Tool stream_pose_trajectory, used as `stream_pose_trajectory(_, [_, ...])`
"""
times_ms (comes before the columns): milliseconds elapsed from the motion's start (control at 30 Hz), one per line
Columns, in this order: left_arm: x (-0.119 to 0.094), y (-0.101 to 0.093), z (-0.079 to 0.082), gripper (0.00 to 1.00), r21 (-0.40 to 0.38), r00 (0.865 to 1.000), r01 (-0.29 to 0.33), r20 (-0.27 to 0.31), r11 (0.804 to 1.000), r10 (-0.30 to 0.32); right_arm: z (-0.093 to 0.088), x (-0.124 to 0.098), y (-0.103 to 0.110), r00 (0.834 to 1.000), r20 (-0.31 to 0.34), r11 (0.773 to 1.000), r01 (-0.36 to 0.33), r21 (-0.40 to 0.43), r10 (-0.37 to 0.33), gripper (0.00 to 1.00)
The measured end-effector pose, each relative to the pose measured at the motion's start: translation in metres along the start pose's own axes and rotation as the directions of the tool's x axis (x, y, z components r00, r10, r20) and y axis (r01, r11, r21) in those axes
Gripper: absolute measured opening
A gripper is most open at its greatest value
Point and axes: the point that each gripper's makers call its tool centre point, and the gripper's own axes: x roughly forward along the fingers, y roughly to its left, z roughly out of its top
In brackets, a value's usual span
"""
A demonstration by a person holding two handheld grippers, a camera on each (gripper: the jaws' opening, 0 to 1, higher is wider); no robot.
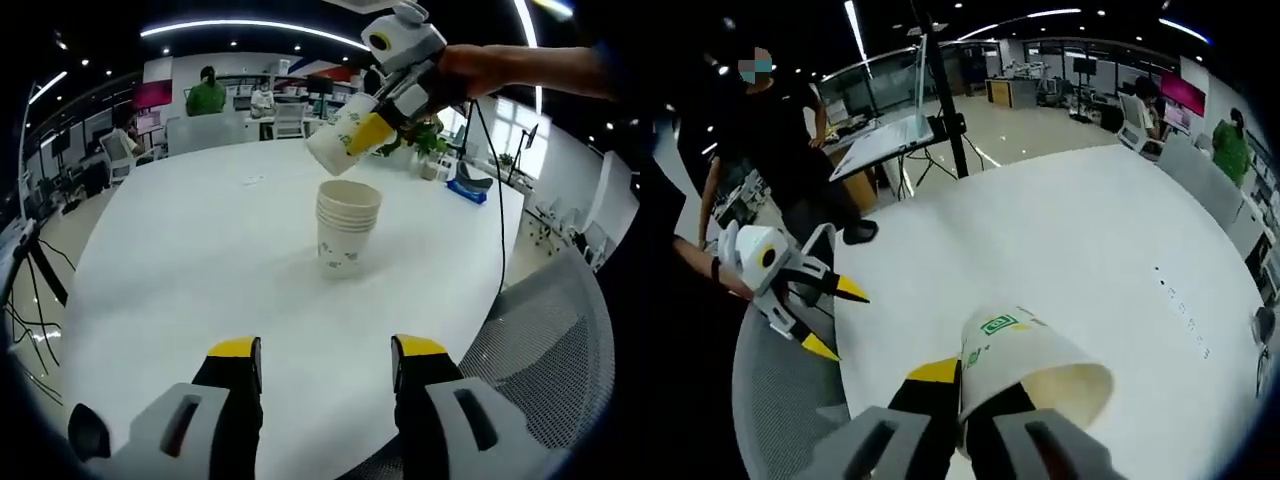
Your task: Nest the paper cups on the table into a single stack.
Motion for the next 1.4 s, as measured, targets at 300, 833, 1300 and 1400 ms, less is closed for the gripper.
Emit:
stream_pose_trajectory(300, [0.0, 0.0, 0.0, 0.51, 0.001, 1.0, 0.001, 0.001, 1.0, -0.001, -0.013, 0.002, 0.008, 0.994, -0.111, 0.997, -0.013, -0.081, 0.004, 0.0])
stream_pose_trajectory(833, [0.003, 0.005, -0.004, 0.51, -0.003, 1.0, -0.001, 0.001, 1.0, 0.001, -0.033, 0.012, 0.003, 0.949, -0.313, 0.98, -0.029, -0.199, -0.035, 0.0])
stream_pose_trajectory(1300, [0.003, 0.006, -0.005, 0.5, -0.012, 1.0, -0.001, 0.005, 1.0, 0.001, -0.039, 0.019, 0.003, 0.925, -0.375, 0.965, -0.046, -0.257, -0.056, 0.0])
stream_pose_trajectory(1400, [0.003, 0.006, -0.004, 0.5, -0.013, 1.0, -0.001, 0.006, 1.0, 0.001, -0.039, 0.021, 0.003, 0.925, -0.375, 0.965, -0.045, -0.258, -0.057, 0.0])
